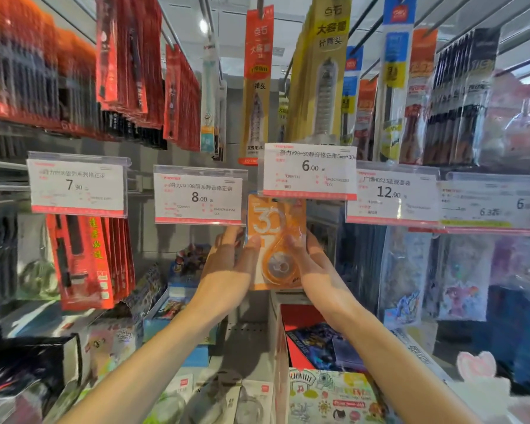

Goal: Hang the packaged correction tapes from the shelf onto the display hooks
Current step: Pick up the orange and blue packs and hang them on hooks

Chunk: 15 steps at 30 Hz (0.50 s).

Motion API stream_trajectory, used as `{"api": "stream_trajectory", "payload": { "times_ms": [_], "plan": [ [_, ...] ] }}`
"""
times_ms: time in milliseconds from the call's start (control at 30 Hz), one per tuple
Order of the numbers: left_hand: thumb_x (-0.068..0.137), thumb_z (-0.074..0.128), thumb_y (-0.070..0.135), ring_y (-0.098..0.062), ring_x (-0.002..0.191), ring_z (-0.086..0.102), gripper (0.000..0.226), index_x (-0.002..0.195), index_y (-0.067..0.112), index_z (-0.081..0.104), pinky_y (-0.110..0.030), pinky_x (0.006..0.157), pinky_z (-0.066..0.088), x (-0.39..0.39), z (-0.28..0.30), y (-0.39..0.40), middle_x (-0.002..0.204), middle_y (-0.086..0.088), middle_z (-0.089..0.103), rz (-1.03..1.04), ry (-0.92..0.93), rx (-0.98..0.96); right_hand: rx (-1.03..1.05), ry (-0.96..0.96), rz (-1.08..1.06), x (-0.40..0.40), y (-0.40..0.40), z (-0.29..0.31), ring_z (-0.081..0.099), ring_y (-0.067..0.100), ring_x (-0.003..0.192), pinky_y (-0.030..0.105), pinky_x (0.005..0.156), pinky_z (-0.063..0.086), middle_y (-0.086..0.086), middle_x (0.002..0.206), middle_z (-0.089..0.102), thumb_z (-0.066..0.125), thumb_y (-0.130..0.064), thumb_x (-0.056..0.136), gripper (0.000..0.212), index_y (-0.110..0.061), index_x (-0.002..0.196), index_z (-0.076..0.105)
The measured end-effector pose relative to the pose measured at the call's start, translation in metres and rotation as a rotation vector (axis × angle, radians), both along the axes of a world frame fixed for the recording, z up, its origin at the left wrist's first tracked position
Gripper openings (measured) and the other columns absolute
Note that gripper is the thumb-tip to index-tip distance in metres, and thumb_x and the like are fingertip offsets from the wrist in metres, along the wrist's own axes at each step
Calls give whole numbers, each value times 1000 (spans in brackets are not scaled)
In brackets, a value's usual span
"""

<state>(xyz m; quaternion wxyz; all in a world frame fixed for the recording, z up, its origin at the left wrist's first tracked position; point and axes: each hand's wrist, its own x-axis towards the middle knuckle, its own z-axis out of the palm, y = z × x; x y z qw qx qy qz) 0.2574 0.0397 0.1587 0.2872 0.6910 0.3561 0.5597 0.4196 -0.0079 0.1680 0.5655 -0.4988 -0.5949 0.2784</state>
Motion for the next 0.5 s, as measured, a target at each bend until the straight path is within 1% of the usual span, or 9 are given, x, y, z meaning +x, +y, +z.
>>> {"api": "stream_trajectory", "payload": {
  "times_ms": [33, 67, 133, 200, 267, 300, 400, 433, 500],
  "plan": [
    [88, 45, 65, -22, 141, 49, 72, 154, 39, 34, -51, 115, 41, 1, 2, 0, 154, 2, 50, 8, 5, -5, -2, 7, -11, 0, 0, 1, 53, -36, 65, 5, 69, 34, -47, 97, 55, 47, -78, 87, 74, -52, 154, 28],
    [88, 45, 66, -22, 139, 51, 73, 154, 39, 35, -51, 114, 43, 1, 3, -1, 153, 2, 51, 12, 10, -12, -3, 12, -17, 0, -1, 1, 55, -34, 66, 10, 74, 35, -45, 94, 55, 47, -80, 84, 77, -51, 154, 30],
    [86, 46, 70, -20, 139, 52, 74, 154, 43, 33, -50, 114, 43, 0, 1, -3, 154, 5, 51, 5, 14, -26, -22, 15, -17, 2, -4, -2, 58, -22, 83, 23, 92, 36, -32, 110, 61, 47, -86, 77, 84, -51, 153, 33],
    [91, 49, 68, -16, 140, 50, 69, 154, 46, 32, -48, 116, 41, -3, -3, -5, 154, 8, 51, 18, 39, -21, -34, 12, -26, 6, -9, -3, 57, -12, 96, 33, 101, 35, -21, 126, 63, 49, -86, 78, 82, -49, 150, 37],
    [99, 53, 54, -11, 137, 51, 55, 151, 46, 36, -42, 115, 41, -6, -7, -8, 150, 9, 54, 41, 55, 2, 3, -1, -35, 9, -15, -4, 59, -15, 102, 32, 105, 42, -20, 133, 66, 55, -78, 83, 75, -44, 148, 44],
    [101, 54, 48, -9, 134, 53, 49, 148, 46, 40, -37, 112, 44, -8, -7, -11, 147, 10, 56, 46, 58, 11, 35, -1, -39, 11, -18, -4, 60, -15, 106, 28, 105, 45, -22, 132, 66, 58, -73, 86, 69, -41, 147, 47],
    [103, 56, 37, 4, 118, 60, 31, 130, 52, 50, -21, 87, 49, -14, -6, -24, 134, 13, 61, 39, 43, 22, 91, 12, -60, 19, -29, -4, 64, -16, 107, 13, 87, 48, -34, 114, 69, 64, -57, 93, 42, -45, 132, 55],
    [103, 56, 35, 10, 110, 61, 27, 123, 52, 52, -18, 82, 47, -17, -5, -30, 127, 15, 64, 49, 25, 28, 103, 10, -79, 22, -34, -5, 66, -13, 107, 13, 85, 48, -34, 111, 69, 64, -52, 95, 33, -47, 127, 56],
    [102, 59, 31, 14, 100, 62, 24, 116, 49, 53, -18, 79, 46, -20, -3, -44, 113, 20, 67, 85, -30, 43, 144, 17, -116, 28, -46, -6, 68, 1, 112, 22, 93, 50, -26, 115, 70, 63, -45, 99, 27, -41, 125, 59]
  ]
}}
